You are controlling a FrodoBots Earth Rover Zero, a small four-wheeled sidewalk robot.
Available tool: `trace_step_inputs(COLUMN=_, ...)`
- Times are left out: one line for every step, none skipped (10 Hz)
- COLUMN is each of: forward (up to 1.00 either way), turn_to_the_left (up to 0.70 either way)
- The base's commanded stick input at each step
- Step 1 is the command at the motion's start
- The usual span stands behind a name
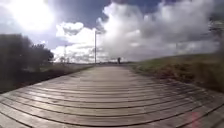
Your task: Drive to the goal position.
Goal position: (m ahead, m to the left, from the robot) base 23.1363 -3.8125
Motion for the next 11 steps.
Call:
trace_step_inputs(forward=0.85, turn_to_the_left=-0.25)
trace_step_inputs(forward=0.85, turn_to_the_left=-0.11)
trace_step_inputs(forward=0.85, turn_to_the_left=0.00)
trace_step_inputs(forward=0.85, turn_to_the_left=0.00)
trace_step_inputs(forward=0.85, turn_to_the_left=0.00)
trace_step_inputs(forward=0.85, turn_to_the_left=0.00)
trace_step_inputs(forward=0.85, turn_to_the_left=0.00)
trace_step_inputs(forward=0.85, turn_to_the_left=0.00)
trace_step_inputs(forward=0.85, turn_to_the_left=0.00)
trace_step_inputs(forward=0.85, turn_to_the_left=0.00)
trace_step_inputs(forward=0.85, turn_to_the_left=0.00)
